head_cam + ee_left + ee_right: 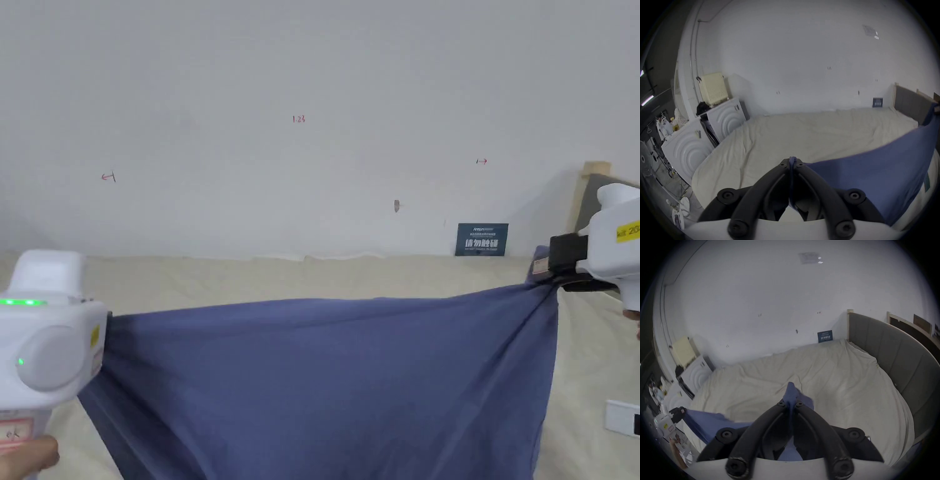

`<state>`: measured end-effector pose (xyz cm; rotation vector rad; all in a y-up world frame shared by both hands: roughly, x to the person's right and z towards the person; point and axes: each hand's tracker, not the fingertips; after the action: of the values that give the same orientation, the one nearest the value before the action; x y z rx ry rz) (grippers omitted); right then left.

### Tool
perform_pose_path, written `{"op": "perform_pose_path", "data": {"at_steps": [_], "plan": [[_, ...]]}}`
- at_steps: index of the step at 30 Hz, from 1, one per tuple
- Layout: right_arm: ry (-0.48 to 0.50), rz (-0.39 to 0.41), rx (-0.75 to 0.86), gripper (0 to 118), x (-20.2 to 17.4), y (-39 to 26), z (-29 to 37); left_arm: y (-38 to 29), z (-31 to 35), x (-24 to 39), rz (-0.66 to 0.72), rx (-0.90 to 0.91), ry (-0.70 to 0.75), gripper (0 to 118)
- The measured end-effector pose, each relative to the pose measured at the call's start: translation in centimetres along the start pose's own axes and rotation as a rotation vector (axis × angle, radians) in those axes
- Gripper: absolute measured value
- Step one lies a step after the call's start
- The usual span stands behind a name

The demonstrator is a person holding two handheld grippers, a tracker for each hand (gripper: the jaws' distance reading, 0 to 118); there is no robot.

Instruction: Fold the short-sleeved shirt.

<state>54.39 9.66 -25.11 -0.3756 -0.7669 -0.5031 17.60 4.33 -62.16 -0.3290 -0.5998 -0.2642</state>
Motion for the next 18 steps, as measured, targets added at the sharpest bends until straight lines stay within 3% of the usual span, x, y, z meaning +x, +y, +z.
{"op": "perform_pose_path", "data": {"at_steps": [3, 7, 14, 18], "plan": [[0.047, 0.03, 0.019, 2, -0.6, 1.3, 1.8, 2.6, 1.1, -0.7, 0.018, 0.05, -0.009, 2], [0.103, -0.026, 0.063, 2, -0.4, 4.2, 2.8, 6.0, 2.0, -0.9, 0.001, 0.103, 0.02, 2], [0.118, -0.037, 0.125, 2, -2.0, 10.2, 3.8, 13.1, 1.1, -1.7, 0.019, 0.195, 0.016, 2], [0.108, 0.009, 0.142, 2, -3.5, 14.4, 2.5, 17.2, -1.2, -1.7, 0.041, 0.209, 0.017, 2]]}}
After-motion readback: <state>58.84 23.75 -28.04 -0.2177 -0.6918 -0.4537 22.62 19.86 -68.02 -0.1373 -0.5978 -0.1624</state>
